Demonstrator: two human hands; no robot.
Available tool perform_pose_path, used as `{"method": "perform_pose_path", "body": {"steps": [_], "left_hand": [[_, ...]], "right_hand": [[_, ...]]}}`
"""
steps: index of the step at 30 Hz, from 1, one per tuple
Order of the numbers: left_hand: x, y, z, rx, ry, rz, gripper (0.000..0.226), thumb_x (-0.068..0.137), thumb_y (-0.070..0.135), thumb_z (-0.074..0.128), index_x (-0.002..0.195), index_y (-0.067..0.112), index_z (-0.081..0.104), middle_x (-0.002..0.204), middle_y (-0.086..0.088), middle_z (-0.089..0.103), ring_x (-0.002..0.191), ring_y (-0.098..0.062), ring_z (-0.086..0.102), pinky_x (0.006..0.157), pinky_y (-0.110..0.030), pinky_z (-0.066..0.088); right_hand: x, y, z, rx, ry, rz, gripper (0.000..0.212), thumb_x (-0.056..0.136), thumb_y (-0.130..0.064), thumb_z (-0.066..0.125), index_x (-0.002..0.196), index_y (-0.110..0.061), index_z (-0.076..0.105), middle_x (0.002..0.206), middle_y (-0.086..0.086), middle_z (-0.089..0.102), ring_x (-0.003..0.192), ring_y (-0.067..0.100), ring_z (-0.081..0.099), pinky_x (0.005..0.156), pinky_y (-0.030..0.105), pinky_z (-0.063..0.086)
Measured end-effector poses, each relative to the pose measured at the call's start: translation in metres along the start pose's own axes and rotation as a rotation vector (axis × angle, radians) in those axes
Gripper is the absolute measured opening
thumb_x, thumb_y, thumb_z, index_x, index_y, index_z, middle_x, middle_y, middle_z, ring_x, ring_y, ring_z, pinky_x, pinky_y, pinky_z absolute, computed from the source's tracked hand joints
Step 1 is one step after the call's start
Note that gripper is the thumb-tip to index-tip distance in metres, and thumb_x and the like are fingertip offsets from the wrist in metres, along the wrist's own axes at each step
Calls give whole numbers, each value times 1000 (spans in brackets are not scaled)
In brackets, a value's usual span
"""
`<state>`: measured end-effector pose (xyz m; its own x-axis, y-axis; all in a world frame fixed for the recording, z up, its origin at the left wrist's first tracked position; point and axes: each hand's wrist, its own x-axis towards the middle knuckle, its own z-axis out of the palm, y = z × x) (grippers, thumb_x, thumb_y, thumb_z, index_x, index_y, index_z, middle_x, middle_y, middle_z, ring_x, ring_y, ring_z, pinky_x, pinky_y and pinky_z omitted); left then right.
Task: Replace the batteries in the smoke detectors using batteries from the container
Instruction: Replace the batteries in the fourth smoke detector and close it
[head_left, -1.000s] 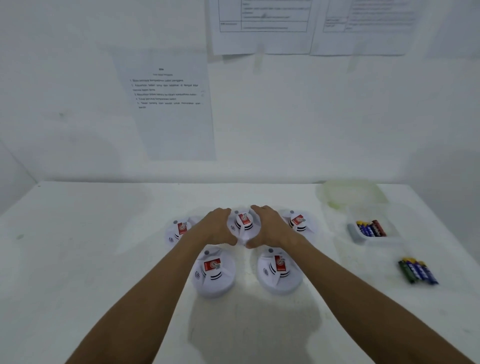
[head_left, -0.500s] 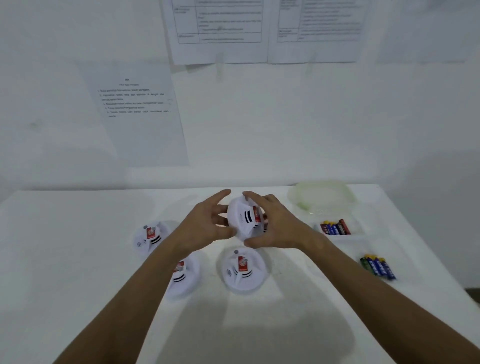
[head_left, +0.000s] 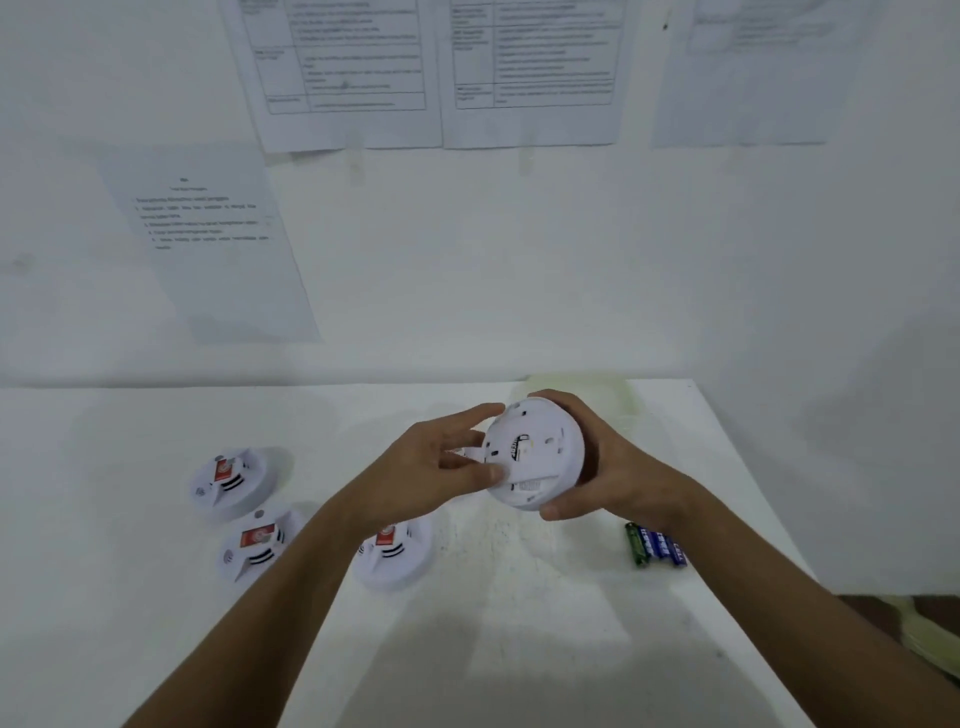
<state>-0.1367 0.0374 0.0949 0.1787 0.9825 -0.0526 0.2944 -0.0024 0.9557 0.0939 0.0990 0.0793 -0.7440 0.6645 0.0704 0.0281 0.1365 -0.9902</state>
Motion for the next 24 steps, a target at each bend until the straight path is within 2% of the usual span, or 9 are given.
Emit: {"method": "perform_pose_path", "body": {"steps": [3,6,9,12,16,21,24], "left_hand": [[1,9,15,-34,4,28,64,80,13,78,135,32,53,113,0,72,98,-18,71,84,-32,58],[2,15,27,-11,26,40,64,76,8,80,133,27,56,113,0,72,97,-19,72,82,-34,59],[2,17,38,65,27,60,64,73,12,84,131,25,59,116,4,70,99,-16,71,82,-34,59],[4,20,49,113,79,41,63,66,15,88,122,28,64,110,7,71,91,-16,72,79,-35,60],[3,22,67,146,135,38,60,63,18,91,116,30,66,104,10,72,83,-17,73,72,-35,61],[-1,18,82,258,224,100,59,59,26,92,110,33,64,115,11,61,80,-15,70,65,-25,58],[-1,17,95,316,273,127,60,56,29,93,108,32,63,118,14,57,84,-16,68,59,-16,53]], "right_hand": [[-11,5,-7,89,-29,-20,94,64,24,74,141,-19,41,139,7,50,126,24,54,90,38,55],[-20,9,-14,114,-13,-26,93,66,19,74,142,-24,41,140,3,53,127,23,54,89,36,55],[-30,12,-21,105,-9,-13,94,70,18,73,145,-26,38,140,-4,54,128,19,54,89,34,55],[-39,14,-26,30,-36,9,97,69,12,79,147,-27,35,141,-5,51,129,17,52,94,38,54],[-47,16,-28,-62,27,-5,97,61,10,88,139,-26,43,130,-12,56,121,8,56,88,28,55],[-55,25,-28,-130,127,-64,96,54,2,94,136,-23,50,126,-10,61,120,14,58,88,28,56],[-62,28,-33,-162,154,-86,97,52,2,95,135,-23,53,125,-13,64,119,12,59,89,25,55]]}}
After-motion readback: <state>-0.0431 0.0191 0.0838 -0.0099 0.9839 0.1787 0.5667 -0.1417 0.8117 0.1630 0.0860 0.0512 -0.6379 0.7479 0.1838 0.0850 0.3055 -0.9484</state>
